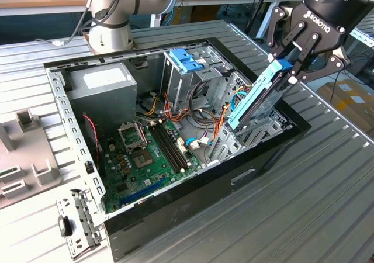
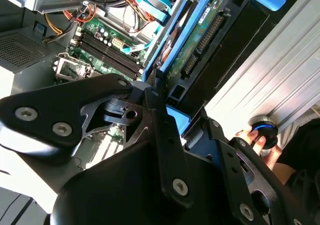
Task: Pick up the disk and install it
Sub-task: 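Insert the disk into the insertion slot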
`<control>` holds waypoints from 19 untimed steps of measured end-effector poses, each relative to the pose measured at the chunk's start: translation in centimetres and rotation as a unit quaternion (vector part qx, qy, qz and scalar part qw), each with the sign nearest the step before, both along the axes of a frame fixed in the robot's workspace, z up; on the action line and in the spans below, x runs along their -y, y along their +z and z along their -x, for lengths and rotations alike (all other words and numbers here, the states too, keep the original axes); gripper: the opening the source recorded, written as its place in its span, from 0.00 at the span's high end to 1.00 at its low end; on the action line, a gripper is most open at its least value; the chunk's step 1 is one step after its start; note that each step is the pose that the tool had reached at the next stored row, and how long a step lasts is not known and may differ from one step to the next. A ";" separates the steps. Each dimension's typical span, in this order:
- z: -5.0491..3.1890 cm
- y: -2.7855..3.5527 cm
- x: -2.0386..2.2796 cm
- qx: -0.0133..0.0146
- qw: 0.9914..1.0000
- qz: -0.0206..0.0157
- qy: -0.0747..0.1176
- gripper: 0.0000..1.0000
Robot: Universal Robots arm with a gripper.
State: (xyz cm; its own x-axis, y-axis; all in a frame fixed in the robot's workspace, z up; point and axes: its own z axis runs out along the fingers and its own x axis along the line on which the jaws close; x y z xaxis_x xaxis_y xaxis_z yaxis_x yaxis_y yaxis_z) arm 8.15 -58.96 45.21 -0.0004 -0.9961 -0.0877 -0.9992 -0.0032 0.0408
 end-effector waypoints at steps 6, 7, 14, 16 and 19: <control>0.00 -0.38 0.00 0.000 1.000 0.000 -0.006 0.63; 0.00 -0.44 0.00 0.000 1.000 0.000 -0.006 0.63; 0.00 -0.99 0.01 0.000 1.000 0.000 -0.006 0.63; 0.00 -1.29 0.01 0.000 1.000 0.000 -0.006 0.63; 0.00 -1.49 0.01 0.000 1.000 0.000 -0.006 0.63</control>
